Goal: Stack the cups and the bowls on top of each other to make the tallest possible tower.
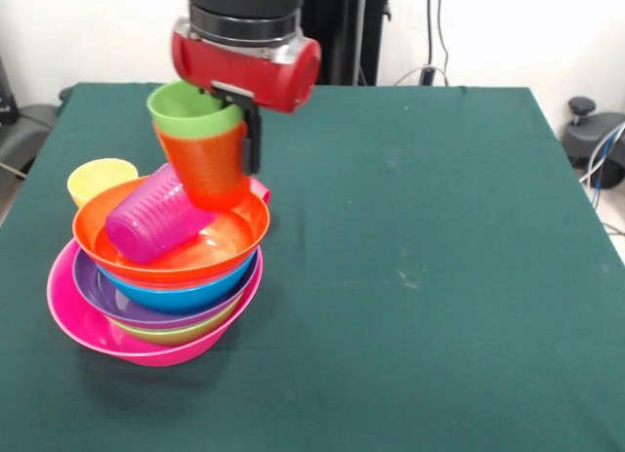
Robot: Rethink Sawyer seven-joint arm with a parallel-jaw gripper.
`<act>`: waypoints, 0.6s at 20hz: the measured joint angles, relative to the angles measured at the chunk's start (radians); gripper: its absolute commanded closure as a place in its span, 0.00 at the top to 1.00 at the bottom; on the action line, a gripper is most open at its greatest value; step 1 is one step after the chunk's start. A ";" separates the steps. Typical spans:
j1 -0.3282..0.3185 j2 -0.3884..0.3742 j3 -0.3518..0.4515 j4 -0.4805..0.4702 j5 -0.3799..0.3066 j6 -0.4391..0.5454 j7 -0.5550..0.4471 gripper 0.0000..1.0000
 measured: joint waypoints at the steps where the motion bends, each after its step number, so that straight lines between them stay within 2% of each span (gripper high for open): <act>1: 0.003 0.002 0.000 -0.002 0.003 0.000 0.000 0.00; 12: 0.007 0.006 -0.009 -0.005 0.038 0.000 0.000 0.00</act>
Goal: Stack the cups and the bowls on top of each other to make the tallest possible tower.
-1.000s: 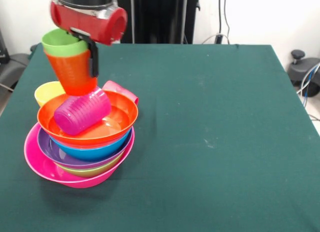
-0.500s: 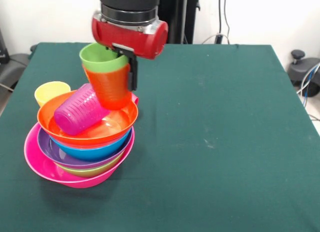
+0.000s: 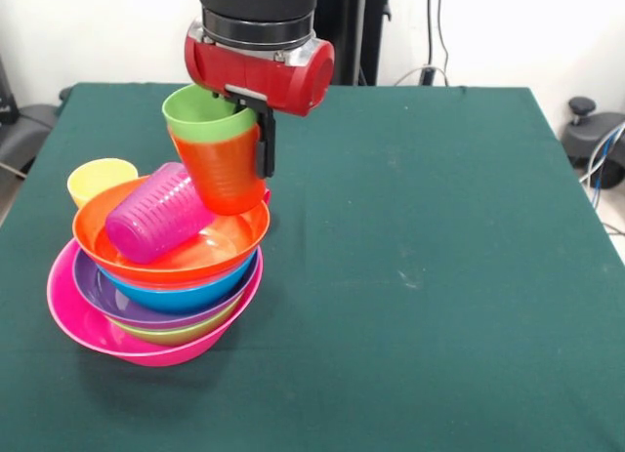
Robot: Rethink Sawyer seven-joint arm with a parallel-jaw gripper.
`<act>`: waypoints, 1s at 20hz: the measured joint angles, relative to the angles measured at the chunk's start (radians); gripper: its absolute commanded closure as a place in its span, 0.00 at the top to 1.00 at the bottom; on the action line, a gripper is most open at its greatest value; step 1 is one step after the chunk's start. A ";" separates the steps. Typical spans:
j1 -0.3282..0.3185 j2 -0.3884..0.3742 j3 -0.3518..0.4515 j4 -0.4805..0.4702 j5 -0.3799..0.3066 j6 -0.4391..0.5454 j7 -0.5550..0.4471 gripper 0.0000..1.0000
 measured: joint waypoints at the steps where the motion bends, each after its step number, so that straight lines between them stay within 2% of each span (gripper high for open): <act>1: -0.001 0.000 -0.001 0.000 0.002 0.000 0.000 0.00; 20: -0.039 0.003 -0.032 0.000 0.006 0.000 0.000 0.00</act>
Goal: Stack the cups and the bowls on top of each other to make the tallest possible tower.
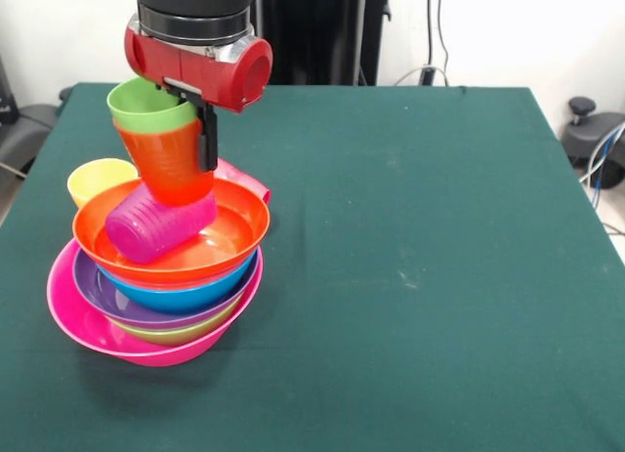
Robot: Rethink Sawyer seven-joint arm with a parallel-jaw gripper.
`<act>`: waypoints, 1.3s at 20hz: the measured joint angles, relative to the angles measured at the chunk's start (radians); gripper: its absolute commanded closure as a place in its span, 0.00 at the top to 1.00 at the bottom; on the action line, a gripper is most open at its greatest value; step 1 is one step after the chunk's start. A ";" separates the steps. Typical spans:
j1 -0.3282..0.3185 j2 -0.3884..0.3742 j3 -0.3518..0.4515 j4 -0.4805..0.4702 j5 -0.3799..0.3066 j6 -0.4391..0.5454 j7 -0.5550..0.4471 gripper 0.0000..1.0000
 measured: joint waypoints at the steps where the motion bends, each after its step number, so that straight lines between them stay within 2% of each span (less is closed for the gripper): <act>1: 0.000 0.000 -0.001 0.000 0.000 0.000 0.000 0.00; 26: 0.010 0.015 -0.021 -0.001 0.000 0.000 0.000 0.00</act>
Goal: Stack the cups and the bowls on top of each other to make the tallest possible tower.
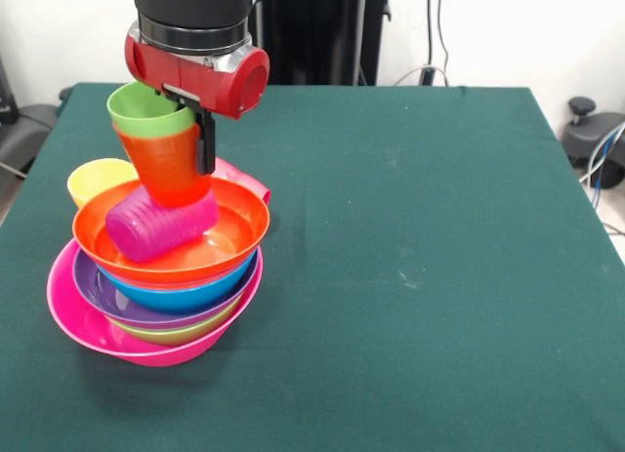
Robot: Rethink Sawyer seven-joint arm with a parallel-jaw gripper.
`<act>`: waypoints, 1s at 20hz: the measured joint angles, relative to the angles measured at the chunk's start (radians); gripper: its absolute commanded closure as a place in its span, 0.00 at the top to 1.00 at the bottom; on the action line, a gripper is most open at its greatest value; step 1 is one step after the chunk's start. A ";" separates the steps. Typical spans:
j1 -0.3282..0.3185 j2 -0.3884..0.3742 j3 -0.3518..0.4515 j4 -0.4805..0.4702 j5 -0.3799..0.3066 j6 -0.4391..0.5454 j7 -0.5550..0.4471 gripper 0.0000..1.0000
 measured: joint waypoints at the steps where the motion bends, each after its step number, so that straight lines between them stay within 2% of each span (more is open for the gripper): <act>1: 0.000 0.000 0.000 0.000 0.000 0.000 0.000 0.00; 7: 0.000 0.001 0.000 0.000 0.000 0.000 0.000 0.00; 8: 0.001 0.001 -0.002 0.000 0.000 0.000 0.000 1.00; 20: 0.007 0.002 -0.004 -0.001 0.000 0.000 0.000 1.00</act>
